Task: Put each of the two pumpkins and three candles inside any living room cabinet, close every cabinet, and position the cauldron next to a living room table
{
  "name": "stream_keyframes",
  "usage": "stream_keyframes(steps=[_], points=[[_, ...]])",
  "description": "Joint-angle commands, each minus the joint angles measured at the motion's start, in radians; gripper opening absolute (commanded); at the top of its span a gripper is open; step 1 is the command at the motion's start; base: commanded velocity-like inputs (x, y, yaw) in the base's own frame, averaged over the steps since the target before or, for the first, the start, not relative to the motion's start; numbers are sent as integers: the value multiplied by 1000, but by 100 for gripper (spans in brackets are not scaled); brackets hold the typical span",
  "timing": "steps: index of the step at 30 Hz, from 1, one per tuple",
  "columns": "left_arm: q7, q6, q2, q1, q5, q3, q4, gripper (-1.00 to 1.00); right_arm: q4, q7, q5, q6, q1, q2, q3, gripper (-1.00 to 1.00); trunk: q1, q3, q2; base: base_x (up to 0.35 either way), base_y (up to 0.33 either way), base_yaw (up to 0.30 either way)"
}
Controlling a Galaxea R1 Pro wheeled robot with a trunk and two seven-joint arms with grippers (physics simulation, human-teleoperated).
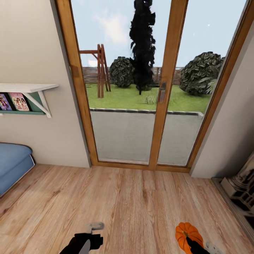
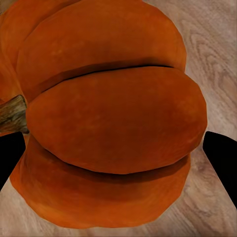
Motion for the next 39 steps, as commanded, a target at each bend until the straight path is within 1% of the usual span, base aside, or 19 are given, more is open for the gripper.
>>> stream_keyframes(steps=[1, 2, 3, 6, 7, 9, 11, 14, 16, 18, 19, 23, 25, 27, 29, 30, 31, 35, 39], points=[[13, 2, 0, 0, 10, -18, -1, 100, 2, 4, -11, -3, -1, 0, 8, -100, 0, -1, -1, 0, 0, 0], [16, 2, -1, 0, 7, -43, 1, 100, 3, 4, -10, -3, -1, 0, 8, -100, 0, -1, -1, 0, 0, 0], [17, 2, -1, 0, 5, -60, 3, 100, 3, 4, -10, -3, -1, 0, 8, -100, 0, -1, -1, 0, 0, 0], [19, 3, 1, 1, -7, -175, 10, 100, 3, 3, -9, -3, -1, 0, 9, -100, 0, -1, -1, 0, 0, 0], [19, 3, 2, 1, -8, -193, 12, 100, 3, 3, -9, -3, -1, 0, 9, -100, 0, -1, -1, 0, 0, 0], [20, 3, 4, 1, -11, -249, 25, 100, 4, 3, -9, -3, -1, 0, 9, -100, 0, -1, -1, 0, 0, -9], [21, 3, 5, 1, -17, -277, 46, 100, 4, 2, -9, -3, -1, 0, 9, -100, 0, -2, -1, 0, 0, -119], [21, 2, 8, 1, -35, -293, 77, 100, 4, 1, -9, -4, -1, 1, 9, -100, 0, -3, -1, 0, 0, -209], [22, 1, 10, 1, -59, -296, 93, 100, 4, 0, -9, -4, -1, 1, 9, -100, 0, -4, -1, 0, 0, -241], [22, 0, 10, 1, -100, -297, 116, 100, 4, -1, -9, -4, -1, 1, 9, -100, 0, -5, -1, 0, 0, -249], [22, 0, 10, 1, -111, -298, 123, 100, 4, -1, -9, -4, -1, 1, 9, -100, 0, -6, -1, 0, 0, -252], [21, 0, 5, 1, -196, -299, 191, 100, 5, -2, -9, -4, -1, 1, 9, -100, 0, -8, -1, 0, 0, -254], [18, -1, 1, 2, -223, -298, 222, 100, 5, -2, -9, -4, -1, 1, 9, -100, 0, -9, -1, 0, 0, -255], [17, -2, -2, 3, -235, -310, 256, 100, 5, -3, -9, -4, -1, 1, 10, -100, 0, -10, -1, 0, 0, -255], [17, -12, -3, 3, -241, -336, 285, 100, 5, -3, -9, -4, -1, 1, 10, -100, 0, -11, -1, 0, 0, -255], [17, -34, -2, 4, -241, -354, 297, 100, 5, -3, -9, -4, -1, 1, 10, -100, 0, -12, -1, 0, 0, -255], [17, -54, -2, 5, -240, -362, 305, 100, 5, -3, -9, -4, -1, 1, 10, -100, 0, -13, -1, 0, 0, -255], [16, -126, -4, 7, -240, -374, 385, 100, 5, -3, -9, -4, -1, 1, 10, -100, 0, -15, -1, 0, 0, -255], [8, -223, -6, 10, -233, -375, 485, 100, 5, -3, -9, -4, -1, 1, 10, -100, 0, -18, -1, 0, 0, -255]])
